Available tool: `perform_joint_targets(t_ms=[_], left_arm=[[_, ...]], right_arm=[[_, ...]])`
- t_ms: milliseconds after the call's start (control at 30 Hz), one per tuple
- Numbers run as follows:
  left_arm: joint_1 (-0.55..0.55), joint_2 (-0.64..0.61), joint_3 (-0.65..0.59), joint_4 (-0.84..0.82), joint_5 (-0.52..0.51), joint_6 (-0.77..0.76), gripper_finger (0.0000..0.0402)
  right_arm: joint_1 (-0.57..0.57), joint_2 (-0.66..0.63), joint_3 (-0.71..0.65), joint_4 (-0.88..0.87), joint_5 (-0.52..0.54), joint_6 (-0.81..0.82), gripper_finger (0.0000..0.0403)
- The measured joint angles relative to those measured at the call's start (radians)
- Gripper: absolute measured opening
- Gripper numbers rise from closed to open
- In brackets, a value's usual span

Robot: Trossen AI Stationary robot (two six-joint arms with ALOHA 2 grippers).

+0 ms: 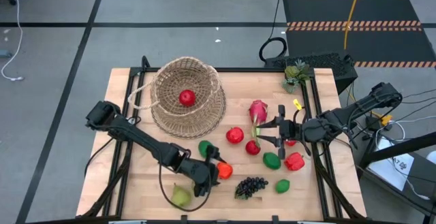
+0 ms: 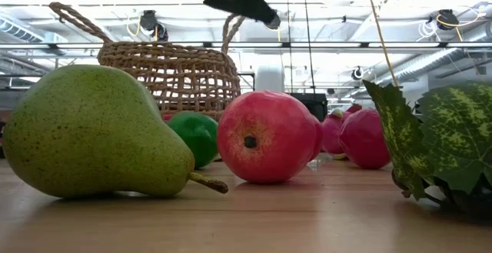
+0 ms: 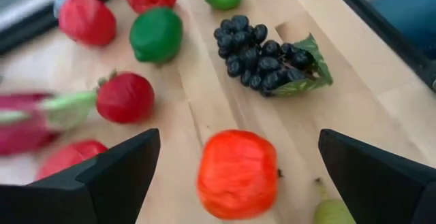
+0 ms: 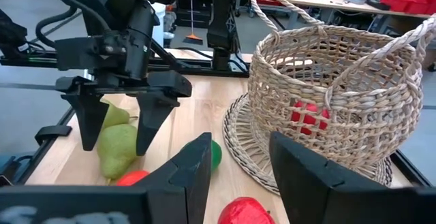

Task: Build produce basket
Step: Put the apple into the basket

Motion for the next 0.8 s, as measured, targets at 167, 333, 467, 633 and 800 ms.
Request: perform_joint_targets(t_ms=[167, 333, 467, 633, 800], left_arm=[[0.000, 0.000, 0.000, 0.001, -0.003, -0.078, 0.0399], [0.000, 0.000, 0.000, -0.028, 0.030, -0.159, 0.0399], [0.005, 0.009, 0.000, -0.018, 0.057, -0.211, 0.0399], [0.019, 0.045, 0.001, 0.003, 0.077, -0.227, 0.0399], [0.028, 0.087, 0.000, 0.008, 0.082, -0.191, 0.0399]], right_arm=[[0.000, 0.000, 0.000, 0.000, 0.000, 0.004, 0.0144], [0.000, 0.000, 0.000, 0.000, 0.000, 0.008, 0.0144], [0.000, 0.000, 0.000, 0.000, 0.000, 0.008, 0.0144], [0.000, 0.000, 0.000, 0.001, 0.000, 0.008, 0.0144], [0.000, 0.000, 0.000, 0.000, -0.001, 0.005, 0.0144]])
